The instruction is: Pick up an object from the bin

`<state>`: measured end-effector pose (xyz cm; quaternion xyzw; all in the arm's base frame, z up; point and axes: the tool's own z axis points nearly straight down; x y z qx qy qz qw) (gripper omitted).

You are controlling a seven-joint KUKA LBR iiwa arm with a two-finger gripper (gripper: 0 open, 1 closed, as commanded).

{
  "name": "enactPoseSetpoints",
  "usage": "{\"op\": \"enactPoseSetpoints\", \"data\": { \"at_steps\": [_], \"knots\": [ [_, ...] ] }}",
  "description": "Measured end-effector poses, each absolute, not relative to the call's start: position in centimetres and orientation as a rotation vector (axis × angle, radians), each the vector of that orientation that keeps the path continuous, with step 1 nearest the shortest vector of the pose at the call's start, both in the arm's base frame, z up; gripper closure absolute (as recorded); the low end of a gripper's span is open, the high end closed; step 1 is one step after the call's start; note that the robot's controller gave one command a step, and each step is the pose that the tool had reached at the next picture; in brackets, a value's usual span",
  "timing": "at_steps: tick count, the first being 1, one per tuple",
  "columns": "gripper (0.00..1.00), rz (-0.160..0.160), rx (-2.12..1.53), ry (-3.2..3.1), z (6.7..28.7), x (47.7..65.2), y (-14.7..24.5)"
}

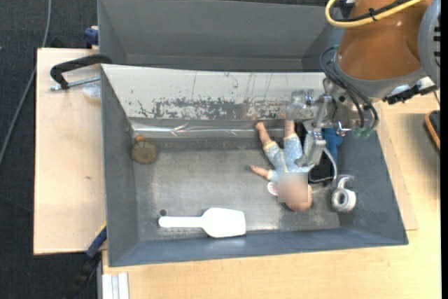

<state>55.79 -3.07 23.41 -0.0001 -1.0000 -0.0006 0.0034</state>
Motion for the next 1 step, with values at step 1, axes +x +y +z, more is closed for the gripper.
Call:
{"op": "enactPoseSetpoints", "data": {
  "at_steps": [1],
  "knots": [
    [0.0, -0.001, 0.001, -3.144, 23.91, 55.92, -3.07]
  ]
}}
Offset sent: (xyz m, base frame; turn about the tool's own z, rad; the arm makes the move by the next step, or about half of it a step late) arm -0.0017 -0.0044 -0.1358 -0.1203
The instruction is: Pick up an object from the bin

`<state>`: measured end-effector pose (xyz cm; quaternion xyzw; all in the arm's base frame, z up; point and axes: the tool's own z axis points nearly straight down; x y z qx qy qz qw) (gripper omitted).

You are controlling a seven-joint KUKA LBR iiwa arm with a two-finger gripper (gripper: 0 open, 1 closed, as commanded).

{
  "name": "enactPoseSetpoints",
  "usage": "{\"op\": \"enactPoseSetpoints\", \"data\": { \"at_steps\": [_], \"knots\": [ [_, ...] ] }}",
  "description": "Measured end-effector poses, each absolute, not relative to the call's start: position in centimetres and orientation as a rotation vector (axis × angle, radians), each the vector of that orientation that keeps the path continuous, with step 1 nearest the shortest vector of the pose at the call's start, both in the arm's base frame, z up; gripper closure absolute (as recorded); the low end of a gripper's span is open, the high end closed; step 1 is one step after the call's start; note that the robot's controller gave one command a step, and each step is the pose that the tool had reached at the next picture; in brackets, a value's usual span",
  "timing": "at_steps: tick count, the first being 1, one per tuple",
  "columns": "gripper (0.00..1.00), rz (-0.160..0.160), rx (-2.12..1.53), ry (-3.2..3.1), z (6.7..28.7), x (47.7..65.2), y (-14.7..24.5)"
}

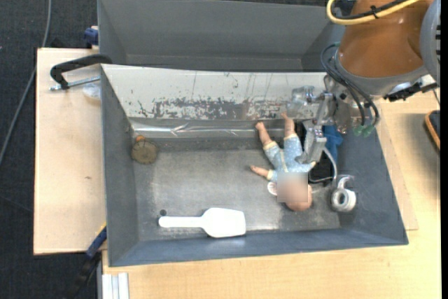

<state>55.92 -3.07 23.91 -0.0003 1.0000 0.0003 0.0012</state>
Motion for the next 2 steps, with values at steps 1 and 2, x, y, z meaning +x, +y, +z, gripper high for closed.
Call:
{"op": "enactPoseSetpoints", "data": {
  "at_steps": [1, 2],
  "knots": [
    [0.0, 0.001, -0.077, 3.136, 18.5, 56.0, -3.2],
    [0.0, 0.003, -0.102, 3.14, 16.3, 55.5, -3.5]
  ]
}}
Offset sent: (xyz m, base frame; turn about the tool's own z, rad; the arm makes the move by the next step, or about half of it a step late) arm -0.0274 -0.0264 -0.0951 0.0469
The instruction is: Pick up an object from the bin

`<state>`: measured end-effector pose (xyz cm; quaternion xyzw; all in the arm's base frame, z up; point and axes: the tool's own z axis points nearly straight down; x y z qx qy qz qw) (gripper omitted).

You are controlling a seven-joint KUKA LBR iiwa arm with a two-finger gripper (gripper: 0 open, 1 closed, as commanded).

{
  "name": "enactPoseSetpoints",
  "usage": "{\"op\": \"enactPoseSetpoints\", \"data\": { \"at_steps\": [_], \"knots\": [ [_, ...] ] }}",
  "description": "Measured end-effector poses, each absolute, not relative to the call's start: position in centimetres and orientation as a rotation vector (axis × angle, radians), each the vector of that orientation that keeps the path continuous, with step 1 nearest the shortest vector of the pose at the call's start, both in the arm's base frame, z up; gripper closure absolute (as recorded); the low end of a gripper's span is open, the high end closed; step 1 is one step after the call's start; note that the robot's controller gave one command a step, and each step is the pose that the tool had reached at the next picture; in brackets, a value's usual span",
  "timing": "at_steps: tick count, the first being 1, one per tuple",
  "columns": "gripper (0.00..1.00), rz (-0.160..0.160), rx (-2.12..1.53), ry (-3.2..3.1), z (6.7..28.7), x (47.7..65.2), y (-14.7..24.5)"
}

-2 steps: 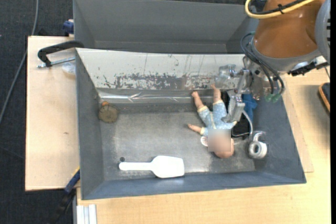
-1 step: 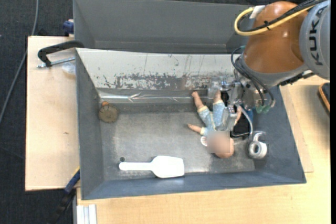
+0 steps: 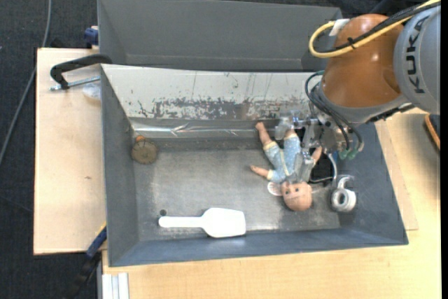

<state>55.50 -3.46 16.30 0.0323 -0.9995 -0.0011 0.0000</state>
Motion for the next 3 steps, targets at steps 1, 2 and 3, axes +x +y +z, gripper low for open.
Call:
{"op": "enactPoseSetpoints", "data": {
  "at_steps": [1, 2, 3],
  "knots": [
    [0.0, -0.002, -0.013, -3.138, 14.8, 55.0, -4.0],
    [0.0, -0.002, 0.055, -3.151, 11.3, 56.6, -3.2],
    [0.0, -0.007, 0.441, -3.107, 8.0, 56.5, -3.4]
  ]
}}
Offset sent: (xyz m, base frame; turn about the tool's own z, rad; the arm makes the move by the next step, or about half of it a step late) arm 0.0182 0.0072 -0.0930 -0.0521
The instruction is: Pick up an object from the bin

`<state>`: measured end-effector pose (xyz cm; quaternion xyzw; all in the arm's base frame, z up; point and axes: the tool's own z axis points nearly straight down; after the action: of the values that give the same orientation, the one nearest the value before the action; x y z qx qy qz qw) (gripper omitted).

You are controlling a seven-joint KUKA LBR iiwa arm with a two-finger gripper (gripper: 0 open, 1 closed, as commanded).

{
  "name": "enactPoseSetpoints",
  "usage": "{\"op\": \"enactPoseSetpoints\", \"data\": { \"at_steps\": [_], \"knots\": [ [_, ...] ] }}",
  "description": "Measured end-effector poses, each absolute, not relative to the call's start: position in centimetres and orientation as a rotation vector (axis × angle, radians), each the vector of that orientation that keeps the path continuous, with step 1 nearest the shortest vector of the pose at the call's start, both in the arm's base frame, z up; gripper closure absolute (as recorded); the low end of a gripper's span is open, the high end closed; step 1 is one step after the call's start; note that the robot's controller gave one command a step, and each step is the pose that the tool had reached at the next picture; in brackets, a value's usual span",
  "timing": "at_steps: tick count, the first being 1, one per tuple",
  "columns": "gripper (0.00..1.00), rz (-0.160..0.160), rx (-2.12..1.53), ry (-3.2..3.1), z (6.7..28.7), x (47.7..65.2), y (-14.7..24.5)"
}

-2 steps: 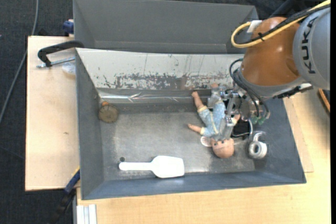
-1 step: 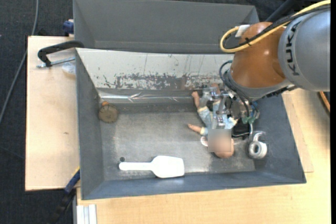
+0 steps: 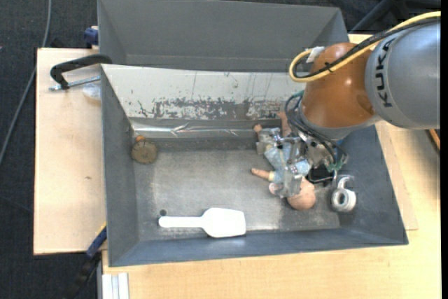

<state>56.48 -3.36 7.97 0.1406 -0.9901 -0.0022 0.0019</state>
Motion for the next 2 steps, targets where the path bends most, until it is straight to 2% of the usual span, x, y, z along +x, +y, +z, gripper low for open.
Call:
{"op": "enactPoseSetpoints", "data": {
  "at_steps": [1, 2],
  "knots": [
    [1.0, -0.017, 0.869, -3.024, 7.3, 58.71, -2.86],
    [1.0, -0.017, 0.869, -3.024, 7.3, 58.71, -2.87]
  ]
}}
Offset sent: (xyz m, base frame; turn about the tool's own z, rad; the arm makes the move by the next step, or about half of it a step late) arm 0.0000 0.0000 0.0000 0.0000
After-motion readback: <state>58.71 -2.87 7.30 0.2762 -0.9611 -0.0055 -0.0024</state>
